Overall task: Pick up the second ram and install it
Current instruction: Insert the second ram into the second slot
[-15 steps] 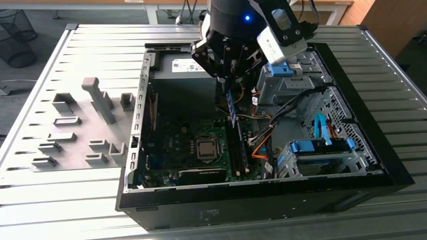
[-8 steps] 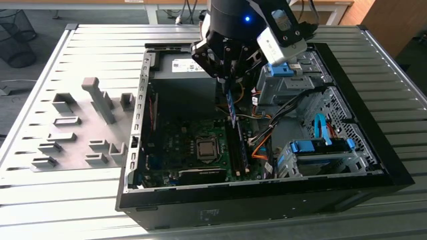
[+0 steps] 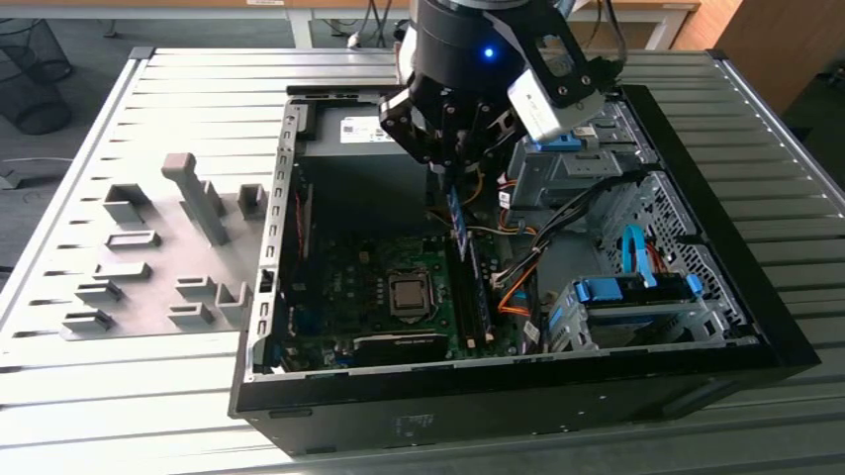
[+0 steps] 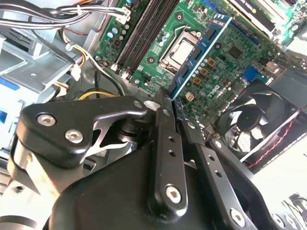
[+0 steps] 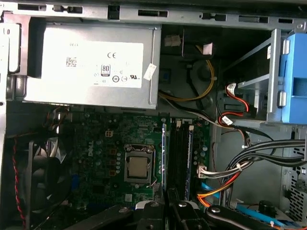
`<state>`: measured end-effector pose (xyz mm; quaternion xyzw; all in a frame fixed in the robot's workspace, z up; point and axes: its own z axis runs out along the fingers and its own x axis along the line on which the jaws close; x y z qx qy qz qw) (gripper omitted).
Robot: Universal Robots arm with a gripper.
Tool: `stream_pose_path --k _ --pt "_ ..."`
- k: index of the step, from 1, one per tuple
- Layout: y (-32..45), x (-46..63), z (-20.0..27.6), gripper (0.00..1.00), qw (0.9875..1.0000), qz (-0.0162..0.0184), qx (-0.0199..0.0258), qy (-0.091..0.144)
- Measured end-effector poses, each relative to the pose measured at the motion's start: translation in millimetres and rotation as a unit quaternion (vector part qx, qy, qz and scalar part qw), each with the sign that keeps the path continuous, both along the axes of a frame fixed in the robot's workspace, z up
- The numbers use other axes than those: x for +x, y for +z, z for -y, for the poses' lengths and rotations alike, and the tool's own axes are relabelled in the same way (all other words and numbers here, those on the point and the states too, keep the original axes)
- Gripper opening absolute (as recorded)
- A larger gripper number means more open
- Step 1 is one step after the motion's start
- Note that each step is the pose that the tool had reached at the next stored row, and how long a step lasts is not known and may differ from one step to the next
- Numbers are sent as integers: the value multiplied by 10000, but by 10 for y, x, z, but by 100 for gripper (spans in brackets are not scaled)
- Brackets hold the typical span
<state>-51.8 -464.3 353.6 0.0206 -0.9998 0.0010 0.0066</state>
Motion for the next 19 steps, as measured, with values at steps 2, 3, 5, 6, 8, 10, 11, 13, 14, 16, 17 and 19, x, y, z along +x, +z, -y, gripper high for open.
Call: stream_pose_path --k 2,3,5,6,8,10,11,13,14,16,17,19 --pt "-27 0 18 14 10000 1 2 -2" --pt "-44 2 21 14 10000 0 3 -2" --pt "-80 14 26 14 10000 0 6 -4" --pt "-99 25 27 14 10000 0 8 -7" --pt "-135 50 29 14 10000 0 10 -13" --pt "-171 71 31 14 10000 0 12 -20" --pt "-187 73 31 14 10000 0 12 -23" --pt "-197 73 31 14 10000 0 11 -25" --pt "-197 74 31 14 10000 0 11 -25" --pt "-201 74 31 14 10000 0 12 -25" --pt "-201 74 31 14 10000 0 12 -25" --pt "-204 74 31 14 10000 0 12 -25"
